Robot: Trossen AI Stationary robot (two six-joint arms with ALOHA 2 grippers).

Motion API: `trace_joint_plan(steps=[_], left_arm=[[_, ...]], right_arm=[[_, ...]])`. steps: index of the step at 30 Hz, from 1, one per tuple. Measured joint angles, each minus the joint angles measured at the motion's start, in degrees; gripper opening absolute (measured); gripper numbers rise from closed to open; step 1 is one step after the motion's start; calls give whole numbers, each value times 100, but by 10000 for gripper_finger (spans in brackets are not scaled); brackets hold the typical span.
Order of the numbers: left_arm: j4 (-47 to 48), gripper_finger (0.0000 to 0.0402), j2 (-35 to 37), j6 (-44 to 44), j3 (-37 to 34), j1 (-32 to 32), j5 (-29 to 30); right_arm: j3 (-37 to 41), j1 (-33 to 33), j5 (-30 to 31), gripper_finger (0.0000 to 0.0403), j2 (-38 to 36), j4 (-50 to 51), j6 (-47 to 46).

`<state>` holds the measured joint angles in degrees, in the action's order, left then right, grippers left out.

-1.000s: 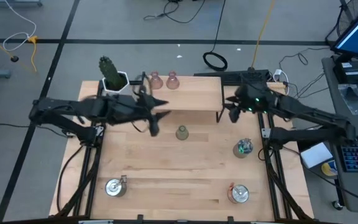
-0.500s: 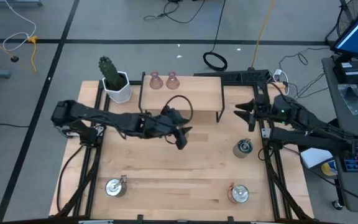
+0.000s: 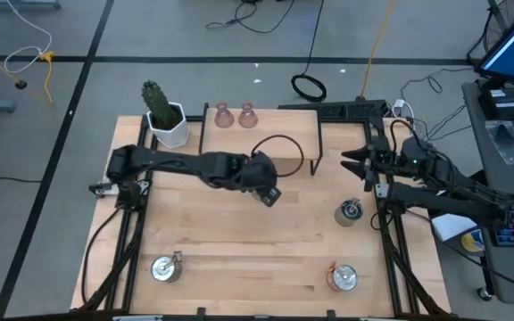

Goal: Pick & Place candle stick holders
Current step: Put the green candle holder on the shelf

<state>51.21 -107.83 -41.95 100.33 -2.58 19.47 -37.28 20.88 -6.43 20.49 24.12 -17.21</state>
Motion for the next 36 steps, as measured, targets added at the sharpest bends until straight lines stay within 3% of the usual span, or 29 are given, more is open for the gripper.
trace_joint_plan(steps=[7,17,36], left_arm=[[308,170,-199,-901,54,364,-475],[676,170,-499,-1679,44,423,-725],[738,170,-819,-2193,33,533,-749]], right_arm=[[0,0,-11,160,2,-16,-9],[0,0,-124,160,2,-37,-9],[0,2,-123,160,2,-37,25]])
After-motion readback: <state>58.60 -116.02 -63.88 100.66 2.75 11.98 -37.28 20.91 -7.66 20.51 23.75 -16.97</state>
